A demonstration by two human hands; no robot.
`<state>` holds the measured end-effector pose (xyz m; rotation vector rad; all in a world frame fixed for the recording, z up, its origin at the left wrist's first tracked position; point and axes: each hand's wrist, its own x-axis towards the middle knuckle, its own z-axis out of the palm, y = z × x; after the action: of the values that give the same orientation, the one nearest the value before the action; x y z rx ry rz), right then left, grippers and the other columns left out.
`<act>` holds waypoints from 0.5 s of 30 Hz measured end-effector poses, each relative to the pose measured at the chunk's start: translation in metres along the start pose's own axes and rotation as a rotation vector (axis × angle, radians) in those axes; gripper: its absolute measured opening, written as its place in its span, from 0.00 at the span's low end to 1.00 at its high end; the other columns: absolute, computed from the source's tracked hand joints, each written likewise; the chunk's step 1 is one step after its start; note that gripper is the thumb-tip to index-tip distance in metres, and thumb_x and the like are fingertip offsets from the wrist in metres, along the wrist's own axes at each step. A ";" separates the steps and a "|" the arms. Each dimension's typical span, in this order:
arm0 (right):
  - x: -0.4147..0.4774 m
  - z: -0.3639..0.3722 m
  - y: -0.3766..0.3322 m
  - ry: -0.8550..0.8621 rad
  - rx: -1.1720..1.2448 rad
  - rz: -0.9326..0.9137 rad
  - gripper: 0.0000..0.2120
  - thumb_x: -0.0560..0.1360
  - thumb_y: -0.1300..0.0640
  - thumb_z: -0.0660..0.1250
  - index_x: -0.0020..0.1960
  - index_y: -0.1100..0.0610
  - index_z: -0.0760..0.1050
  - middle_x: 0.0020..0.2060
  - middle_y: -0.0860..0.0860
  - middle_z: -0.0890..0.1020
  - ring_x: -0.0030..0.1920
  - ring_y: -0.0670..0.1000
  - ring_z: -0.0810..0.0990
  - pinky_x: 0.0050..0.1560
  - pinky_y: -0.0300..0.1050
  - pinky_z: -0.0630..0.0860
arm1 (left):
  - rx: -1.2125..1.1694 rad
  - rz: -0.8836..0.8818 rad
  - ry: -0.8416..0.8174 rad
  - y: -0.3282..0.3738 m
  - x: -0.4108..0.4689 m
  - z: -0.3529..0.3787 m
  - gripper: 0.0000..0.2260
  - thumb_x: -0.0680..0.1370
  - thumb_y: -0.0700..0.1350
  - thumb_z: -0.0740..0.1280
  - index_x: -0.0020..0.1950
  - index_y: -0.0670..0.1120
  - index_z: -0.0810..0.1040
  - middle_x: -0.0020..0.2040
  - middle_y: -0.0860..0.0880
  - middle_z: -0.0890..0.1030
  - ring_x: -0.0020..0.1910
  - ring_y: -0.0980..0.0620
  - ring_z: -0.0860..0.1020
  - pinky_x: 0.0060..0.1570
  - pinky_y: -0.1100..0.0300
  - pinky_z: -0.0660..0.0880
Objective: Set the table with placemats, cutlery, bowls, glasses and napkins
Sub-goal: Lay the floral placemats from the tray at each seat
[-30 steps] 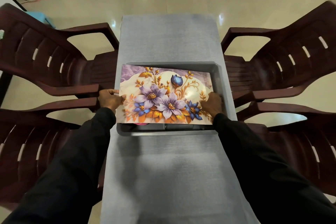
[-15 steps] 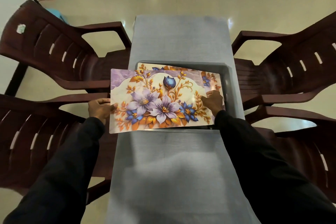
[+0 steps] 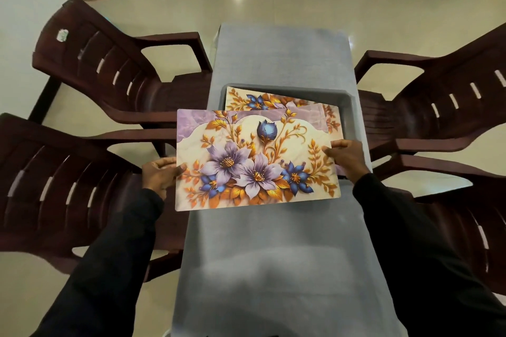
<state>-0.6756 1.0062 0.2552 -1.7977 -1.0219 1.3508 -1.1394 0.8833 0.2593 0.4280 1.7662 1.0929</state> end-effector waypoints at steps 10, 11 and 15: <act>-0.105 -0.033 0.058 0.040 -0.046 0.045 0.04 0.73 0.64 0.77 0.45 0.61 0.82 0.44 0.59 0.87 0.44 0.57 0.87 0.49 0.54 0.84 | 0.026 -0.034 -0.074 -0.057 -0.067 -0.034 0.15 0.74 0.36 0.76 0.60 0.36 0.81 0.53 0.40 0.86 0.48 0.44 0.85 0.42 0.55 0.82; -0.114 -0.035 0.065 0.038 -0.041 0.057 0.04 0.73 0.63 0.77 0.45 0.61 0.82 0.44 0.59 0.87 0.44 0.57 0.87 0.49 0.54 0.84 | 0.031 -0.038 -0.075 -0.064 -0.072 -0.037 0.15 0.74 0.36 0.76 0.59 0.36 0.81 0.53 0.40 0.86 0.48 0.44 0.85 0.42 0.55 0.82; -0.150 -0.044 0.094 0.049 -0.044 0.088 0.05 0.73 0.63 0.77 0.46 0.63 0.82 0.44 0.60 0.87 0.43 0.57 0.87 0.48 0.53 0.84 | 0.020 -0.064 -0.084 -0.087 -0.097 -0.046 0.15 0.73 0.34 0.76 0.58 0.35 0.81 0.51 0.39 0.85 0.42 0.47 0.85 0.39 0.58 0.82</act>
<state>-0.6390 0.8270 0.2536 -1.9192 -0.9631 1.3390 -1.1183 0.7468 0.2463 0.4207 1.7074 0.9988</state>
